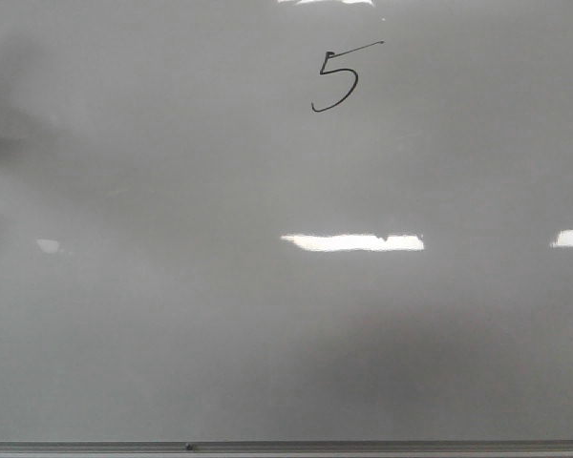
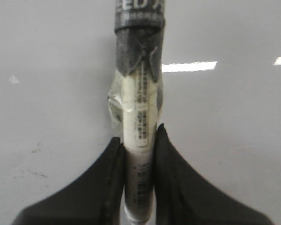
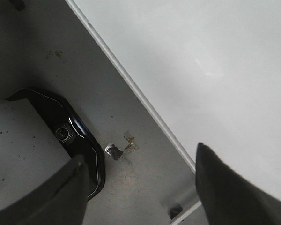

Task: Write number 5 on whiteboard

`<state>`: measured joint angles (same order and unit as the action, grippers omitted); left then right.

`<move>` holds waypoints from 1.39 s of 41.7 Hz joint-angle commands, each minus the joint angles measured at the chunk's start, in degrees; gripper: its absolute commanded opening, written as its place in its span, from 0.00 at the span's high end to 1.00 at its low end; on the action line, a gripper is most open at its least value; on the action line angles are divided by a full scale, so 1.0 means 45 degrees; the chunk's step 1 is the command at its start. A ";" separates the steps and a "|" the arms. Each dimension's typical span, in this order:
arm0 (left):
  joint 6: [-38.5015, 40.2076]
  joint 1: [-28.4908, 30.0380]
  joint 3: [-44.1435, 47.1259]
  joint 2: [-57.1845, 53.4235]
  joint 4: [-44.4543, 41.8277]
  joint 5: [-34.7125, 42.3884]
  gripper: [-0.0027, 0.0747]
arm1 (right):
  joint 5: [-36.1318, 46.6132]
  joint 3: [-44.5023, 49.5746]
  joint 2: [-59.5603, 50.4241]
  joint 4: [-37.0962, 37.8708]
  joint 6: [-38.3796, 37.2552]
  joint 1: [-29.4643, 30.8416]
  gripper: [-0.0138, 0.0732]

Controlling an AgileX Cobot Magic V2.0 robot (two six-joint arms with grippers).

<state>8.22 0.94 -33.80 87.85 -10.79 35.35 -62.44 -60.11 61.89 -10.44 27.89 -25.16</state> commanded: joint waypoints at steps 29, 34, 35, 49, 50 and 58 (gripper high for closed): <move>0.0119 -0.0334 -0.0494 -0.4094 0.0087 -0.4344 0.59 | 0.0471 -0.0330 -0.0571 -0.0490 -0.0456 0.0015 0.26; 0.0119 -0.1134 -0.0522 -0.6702 0.0065 -0.7375 0.59 | 0.0483 -0.0316 -0.1270 -0.0326 -0.1831 0.0015 0.26; 0.0119 -0.1388 -0.0573 -0.7194 0.0065 -0.8019 0.59 | 0.0483 -0.0316 -0.1476 -0.0310 -0.2118 0.0015 0.26; 0.0019 -0.4940 -0.2801 -1.0567 0.0193 -1.5951 0.60 | 0.0587 0.0078 -0.3574 -0.0305 -0.3135 0.0015 0.26; 0.0019 -0.5141 -0.2913 -1.0665 0.0193 -1.6360 0.60 | 0.0586 0.0221 -0.3822 -0.0295 -0.3193 0.0015 0.26; 0.0019 -0.6347 -0.3918 -1.1125 0.0364 -1.8536 0.60 | 0.0624 0.1292 -0.5439 -0.0032 -0.3315 0.0015 0.26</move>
<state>8.31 -25.95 -48.47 38.25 -9.70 -47.46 -62.42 -54.58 40.09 -11.08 13.19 -25.16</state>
